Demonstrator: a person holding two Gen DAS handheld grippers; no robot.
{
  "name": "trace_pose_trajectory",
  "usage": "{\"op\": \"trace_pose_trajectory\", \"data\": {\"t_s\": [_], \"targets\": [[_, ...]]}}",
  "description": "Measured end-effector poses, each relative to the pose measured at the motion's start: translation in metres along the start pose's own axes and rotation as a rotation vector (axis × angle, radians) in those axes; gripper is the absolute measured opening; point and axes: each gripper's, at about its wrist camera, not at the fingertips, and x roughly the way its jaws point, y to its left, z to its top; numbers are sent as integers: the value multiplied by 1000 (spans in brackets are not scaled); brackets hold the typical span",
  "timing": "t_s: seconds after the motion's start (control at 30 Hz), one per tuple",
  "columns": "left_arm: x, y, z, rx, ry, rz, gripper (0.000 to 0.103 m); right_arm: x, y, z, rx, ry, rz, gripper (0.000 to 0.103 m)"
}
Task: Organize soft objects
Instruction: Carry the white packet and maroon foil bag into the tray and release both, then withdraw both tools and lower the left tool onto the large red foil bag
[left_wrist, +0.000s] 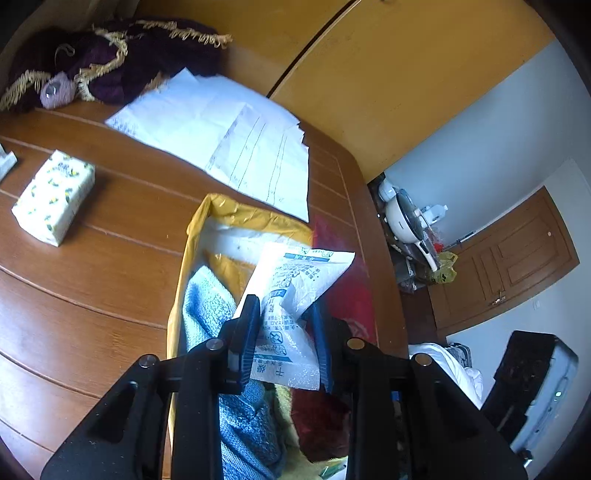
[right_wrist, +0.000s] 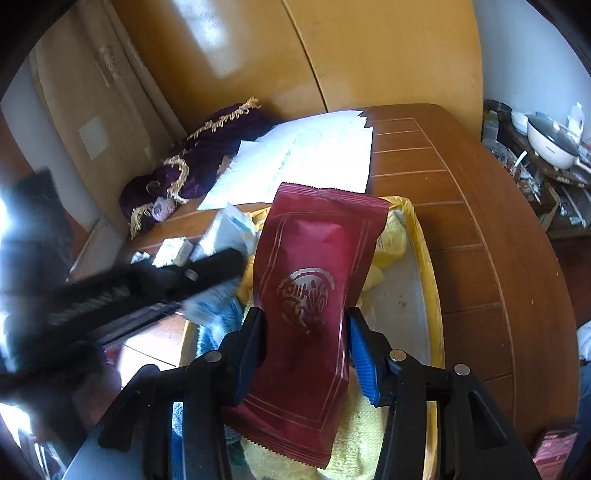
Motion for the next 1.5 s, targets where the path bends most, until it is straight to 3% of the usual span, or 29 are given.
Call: {"op": "trace_pose_trajectory", "data": {"t_s": [0.07,0.2,0.33,0.5,0.7,0.87,1.23,1.5], "targets": [[2,4,-4,-6,22,-26,27,-7,-1,-3,6,-16,0,50],[-5,9,-8,-27,30,-109,59,-21,4,-5,15,-60,7,59],[-27,10,-16,-19,2,-172,66,-41,16,-10,16,-118,8,59],[-69,28,-28,-42,-71,-226,78,-62,44,-19,-37,-171,75,65],[-122,63,-45,-79,-147,-245,80,-63,77,-28,-79,-166,169,67],[-153,94,-59,-71,-233,-103,80,-46,104,-38,-108,-99,266,67],[-178,157,-67,-65,-335,234,80,-6,146,-61,-171,39,320,67],[-182,195,-60,-77,-296,365,80,2,149,-64,-167,63,324,67]]}}
